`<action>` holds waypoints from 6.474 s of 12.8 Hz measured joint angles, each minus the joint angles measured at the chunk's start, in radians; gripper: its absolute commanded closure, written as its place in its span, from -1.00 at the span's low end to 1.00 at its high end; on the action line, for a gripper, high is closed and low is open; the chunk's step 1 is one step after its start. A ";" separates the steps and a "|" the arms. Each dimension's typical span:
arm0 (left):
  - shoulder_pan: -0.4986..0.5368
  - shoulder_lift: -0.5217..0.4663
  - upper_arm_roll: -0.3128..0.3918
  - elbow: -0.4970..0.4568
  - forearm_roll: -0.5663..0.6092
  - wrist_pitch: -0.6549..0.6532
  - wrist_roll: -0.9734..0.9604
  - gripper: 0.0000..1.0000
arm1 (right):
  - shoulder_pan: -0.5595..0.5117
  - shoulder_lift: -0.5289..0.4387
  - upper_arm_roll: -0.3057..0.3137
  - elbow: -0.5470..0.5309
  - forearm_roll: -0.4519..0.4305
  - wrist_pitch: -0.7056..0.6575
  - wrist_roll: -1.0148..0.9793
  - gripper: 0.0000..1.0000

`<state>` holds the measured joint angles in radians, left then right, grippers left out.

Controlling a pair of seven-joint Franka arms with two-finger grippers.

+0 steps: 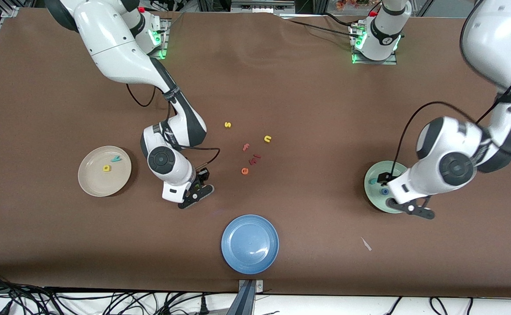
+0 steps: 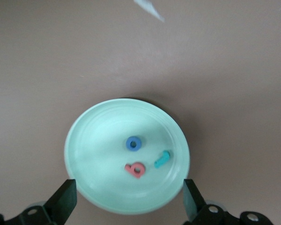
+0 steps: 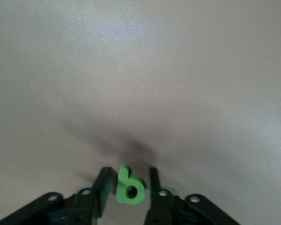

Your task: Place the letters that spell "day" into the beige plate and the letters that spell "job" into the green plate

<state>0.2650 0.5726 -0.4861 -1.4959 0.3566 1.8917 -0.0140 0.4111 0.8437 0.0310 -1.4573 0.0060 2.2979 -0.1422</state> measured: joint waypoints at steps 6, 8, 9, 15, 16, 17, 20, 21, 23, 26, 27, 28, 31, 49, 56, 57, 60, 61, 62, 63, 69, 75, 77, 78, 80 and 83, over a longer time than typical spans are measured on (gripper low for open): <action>0.002 -0.148 0.002 0.224 -0.102 -0.350 -0.001 -1.00 | 0.002 0.000 0.000 0.000 -0.004 0.000 0.000 1.00; -0.014 -0.194 0.046 0.238 -0.181 -0.375 -0.001 -1.00 | 0.002 -0.001 0.000 0.002 -0.004 -0.003 0.000 1.00; -0.057 -0.223 0.111 0.237 -0.226 -0.380 0.000 -1.00 | 0.003 0.000 0.000 0.005 -0.004 -0.014 0.000 1.00; -0.277 -0.437 0.388 0.007 -0.328 -0.245 -0.002 -1.00 | -0.034 -0.013 -0.028 0.076 -0.004 -0.191 0.000 1.00; -0.279 -0.486 0.391 -0.063 -0.328 -0.222 -0.002 -1.00 | -0.053 -0.026 -0.042 0.078 -0.004 -0.238 0.000 1.00; -0.279 -0.524 0.393 -0.114 -0.328 -0.213 -0.002 -1.00 | -0.073 -0.039 -0.056 0.079 -0.004 -0.284 0.000 1.00; -0.279 -0.572 0.398 -0.167 -0.329 -0.239 -0.002 -1.00 | -0.104 -0.094 -0.128 0.070 -0.004 -0.403 -0.001 1.00; -0.279 -0.574 0.397 -0.167 -0.330 -0.253 -0.002 -1.00 | -0.105 -0.110 -0.160 0.061 -0.004 -0.435 -0.001 1.00; -0.281 -0.574 0.396 -0.167 -0.331 -0.262 -0.002 -1.00 | -0.126 -0.123 -0.207 0.045 0.007 -0.483 -0.020 1.00; -0.281 -0.575 0.395 -0.167 -0.331 -0.263 -0.001 -1.00 | -0.238 -0.123 -0.215 0.029 0.022 -0.494 -0.097 0.51; -0.282 -0.575 0.395 -0.167 -0.331 -0.263 -0.001 -1.00 | -0.268 -0.122 -0.215 0.025 0.024 -0.494 -0.111 -0.67; -0.282 -0.575 0.395 -0.167 -0.331 -0.263 -0.001 -1.00 | -0.289 -0.120 -0.215 0.022 0.026 -0.495 -0.115 -1.00; -0.282 -0.575 0.395 -0.167 -0.331 -0.263 -0.001 -1.00 | -0.305 -0.115 -0.212 0.018 0.029 -0.496 -0.115 -1.00; -0.286 -0.576 0.395 -0.165 -0.331 -0.263 -0.001 -1.00 | -0.182 -0.569 -0.110 -0.211 0.039 -0.585 0.133 -1.00; -0.288 -0.576 0.395 -0.165 -0.331 -0.264 -0.001 -1.00 | -0.279 -0.858 -0.082 -0.317 -0.057 -0.770 0.118 -1.00; -0.288 -0.576 0.395 -0.165 -0.331 -0.265 -0.001 -1.00 | -0.280 -0.864 -0.091 -0.308 -0.053 -0.786 0.118 -1.00; -0.289 -0.576 0.395 -0.165 -0.331 -0.269 -0.001 -1.00 | -0.284 -0.863 -0.151 -0.301 0.006 -0.812 0.116 -1.00; -0.290 -0.576 0.395 -0.165 -0.331 -0.270 -0.001 -1.00 | -0.284 -0.863 -0.163 -0.301 0.008 -0.812 0.114 -1.00; -0.290 -0.576 0.395 -0.165 -0.331 -0.271 -0.001 -1.00 | -0.284 -0.863 -0.165 -0.300 0.008 -0.812 0.114 -1.00; -0.290 -0.576 0.395 -0.165 -0.331 -0.271 -0.001 -1.00 | -0.282 -0.862 -0.165 -0.295 0.008 -0.812 0.114 -1.00; -0.295 -0.576 0.382 -0.164 -0.331 -0.296 -0.001 -1.00 | -0.262 -0.817 -0.162 -0.208 -0.043 -0.810 0.114 -1.00; -0.293 -0.576 0.378 -0.164 -0.331 -0.300 -0.002 -1.00 | -0.259 -0.807 -0.162 -0.193 -0.050 -0.806 0.114 -1.00; -0.293 -0.576 0.378 -0.164 -0.331 -0.300 -0.002 -1.00 | -0.259 -0.804 -0.162 -0.192 -0.050 -0.806 0.114 -1.00; -0.293 -0.576 0.378 -0.162 -0.331 -0.300 -0.001 -1.00 | -0.259 -0.802 -0.162 -0.192 -0.051 -0.806 0.114 -1.00; -0.293 -0.576 0.379 -0.156 -0.331 -0.300 -0.001 -1.00 | -0.259 -0.800 -0.162 -0.192 -0.051 -0.805 0.114 -1.00; -0.292 -0.576 0.379 -0.152 -0.331 -0.300 -0.001 -1.00 | -0.259 -0.799 -0.163 -0.192 -0.051 -0.805 0.114 -1.00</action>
<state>-0.0274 -0.0034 -0.1070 -1.6477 0.0257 1.5916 -0.0152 0.1516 0.0446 -0.1318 -1.6490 -0.0445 1.4932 -0.0280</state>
